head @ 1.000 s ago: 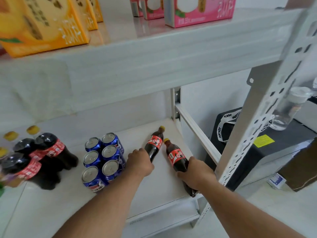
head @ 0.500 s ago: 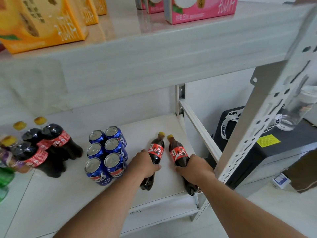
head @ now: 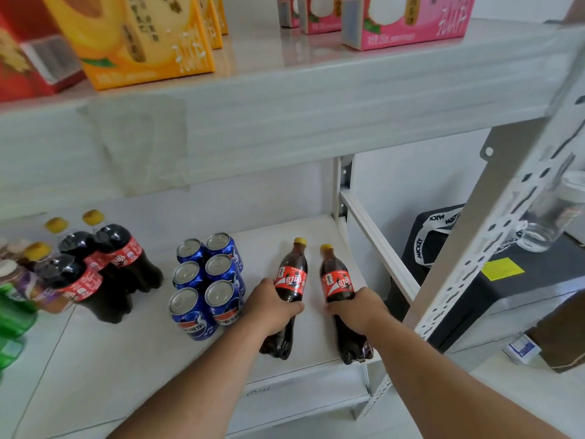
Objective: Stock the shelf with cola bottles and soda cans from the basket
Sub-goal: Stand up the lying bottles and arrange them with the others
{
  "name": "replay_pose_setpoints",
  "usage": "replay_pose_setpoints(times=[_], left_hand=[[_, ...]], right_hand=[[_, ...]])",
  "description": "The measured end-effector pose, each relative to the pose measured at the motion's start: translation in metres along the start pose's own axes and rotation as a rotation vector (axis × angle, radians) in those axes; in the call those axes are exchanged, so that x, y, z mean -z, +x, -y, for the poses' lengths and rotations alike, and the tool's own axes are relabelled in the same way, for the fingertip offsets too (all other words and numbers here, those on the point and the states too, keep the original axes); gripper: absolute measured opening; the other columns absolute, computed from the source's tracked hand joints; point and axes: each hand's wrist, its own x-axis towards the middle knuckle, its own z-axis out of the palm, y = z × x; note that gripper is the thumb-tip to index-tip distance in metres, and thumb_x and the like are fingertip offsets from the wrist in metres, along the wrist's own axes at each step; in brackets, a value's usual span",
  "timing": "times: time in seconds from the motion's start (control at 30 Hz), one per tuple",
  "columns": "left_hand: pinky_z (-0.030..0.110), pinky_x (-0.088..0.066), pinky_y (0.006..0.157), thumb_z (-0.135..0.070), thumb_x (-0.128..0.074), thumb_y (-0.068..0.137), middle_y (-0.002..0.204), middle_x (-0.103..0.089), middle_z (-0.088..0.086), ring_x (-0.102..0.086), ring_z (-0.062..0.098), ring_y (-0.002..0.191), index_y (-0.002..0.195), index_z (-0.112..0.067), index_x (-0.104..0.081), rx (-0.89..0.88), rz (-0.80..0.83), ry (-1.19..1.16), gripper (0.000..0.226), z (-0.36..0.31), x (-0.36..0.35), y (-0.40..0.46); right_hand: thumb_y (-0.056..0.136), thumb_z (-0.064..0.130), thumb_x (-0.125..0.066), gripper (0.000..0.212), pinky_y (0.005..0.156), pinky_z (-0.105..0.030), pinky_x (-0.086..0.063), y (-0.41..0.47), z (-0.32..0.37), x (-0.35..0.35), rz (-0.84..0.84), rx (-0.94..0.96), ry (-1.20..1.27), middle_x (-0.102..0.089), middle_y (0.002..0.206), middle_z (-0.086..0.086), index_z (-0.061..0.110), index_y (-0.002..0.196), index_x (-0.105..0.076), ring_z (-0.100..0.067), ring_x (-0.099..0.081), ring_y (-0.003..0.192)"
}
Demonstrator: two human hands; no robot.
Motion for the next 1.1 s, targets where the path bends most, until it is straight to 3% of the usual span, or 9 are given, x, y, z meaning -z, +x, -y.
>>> replay_pose_setpoints(times=[0.1,0.27,0.43,0.53,0.7,0.87,1.03,1.1], left_hand=[[0.042,-0.058,0.092,-0.038,-0.087,0.075,0.116,-0.065,0.0,-0.067,0.023,0.102,0.134,-0.023,-0.05,0.005,-0.059,-0.086,0.071,0.0,0.004,-0.025],[0.03,-0.051,0.077,-0.031,-0.088,0.076,0.117,-0.066,-0.004,-0.065,0.015,0.098,0.136,-0.025,-0.05,-0.026,-0.154,-0.227,0.072,0.007,0.004,-0.077],[0.035,-0.05,0.092,-0.032,-0.088,0.078,0.122,-0.063,-0.008,-0.061,0.015,0.106,0.14,-0.028,-0.046,-0.064,-0.274,-0.294,0.075,0.022,0.003,-0.134],[0.04,-0.052,0.102,-0.031,-0.088,0.08,0.129,-0.064,-0.007,-0.063,0.018,0.116,0.145,-0.028,-0.045,-0.061,-0.341,-0.339,0.077,0.033,0.008,-0.164],[0.031,-0.048,0.089,-0.025,-0.087,0.082,0.101,-0.058,-0.02,-0.063,0.014,0.104,0.125,-0.031,-0.054,-0.062,-0.465,-0.38,0.054,0.054,0.032,-0.2],[0.029,-0.045,0.086,-0.022,-0.087,0.083,0.099,-0.055,-0.024,-0.06,0.012,0.1,0.129,-0.028,-0.054,-0.039,-0.575,-0.448,0.057,0.086,0.063,-0.218],[0.036,-0.05,0.096,-0.023,-0.088,0.081,0.116,-0.061,-0.009,-0.062,0.019,0.11,0.138,-0.023,-0.053,0.013,-0.658,-0.478,0.066,0.124,0.096,-0.219],[0.043,-0.053,0.101,-0.024,-0.089,0.08,0.12,-0.063,-0.007,-0.064,0.022,0.113,0.138,-0.023,-0.054,0.021,-0.672,-0.479,0.067,0.142,0.112,-0.214]], right_hand=[[0.079,0.04,-0.087,0.055,0.087,-0.04,-0.056,-0.014,0.001,0.006,-0.024,0.063,0.051,-0.065,0.098,-0.002,0.018,0.116,-0.054,-0.028,-0.067,0.094],[0.075,0.04,-0.085,0.055,0.08,-0.039,-0.056,-0.05,-0.003,0.02,-0.005,0.189,0.088,-0.07,0.098,-0.004,0.017,0.118,-0.06,-0.026,-0.069,0.088],[0.073,0.032,-0.088,0.04,0.065,-0.028,-0.052,-0.097,-0.007,0.022,0.051,0.364,0.132,-0.074,0.089,-0.001,0.019,0.105,-0.069,-0.018,-0.07,0.08],[0.072,0.034,-0.088,0.034,0.071,-0.032,-0.057,-0.123,-0.005,0.012,0.108,0.455,0.125,-0.076,0.085,0.002,0.023,0.1,-0.073,-0.018,-0.073,0.08],[0.074,0.028,-0.087,0.016,0.076,-0.034,-0.06,-0.16,0.01,-0.006,0.178,0.589,0.105,-0.076,0.075,0.004,0.024,0.084,-0.076,-0.018,-0.074,0.077],[0.075,0.024,-0.087,0.024,0.074,-0.029,-0.058,-0.184,0.033,-0.032,0.236,0.646,0.1,-0.077,0.084,0.005,0.024,0.095,-0.074,-0.015,-0.073,0.081],[0.077,0.019,-0.086,0.028,0.074,-0.026,-0.056,-0.197,0.059,-0.071,0.296,0.68,0.088,-0.075,0.091,0.002,0.027,0.099,-0.069,-0.018,-0.071,0.087],[0.075,0.022,-0.087,0.036,0.081,-0.03,-0.058,-0.199,0.07,-0.094,0.308,0.679,0.091,-0.074,0.095,0.004,0.028,0.105,-0.068,-0.018,-0.071,0.091]])
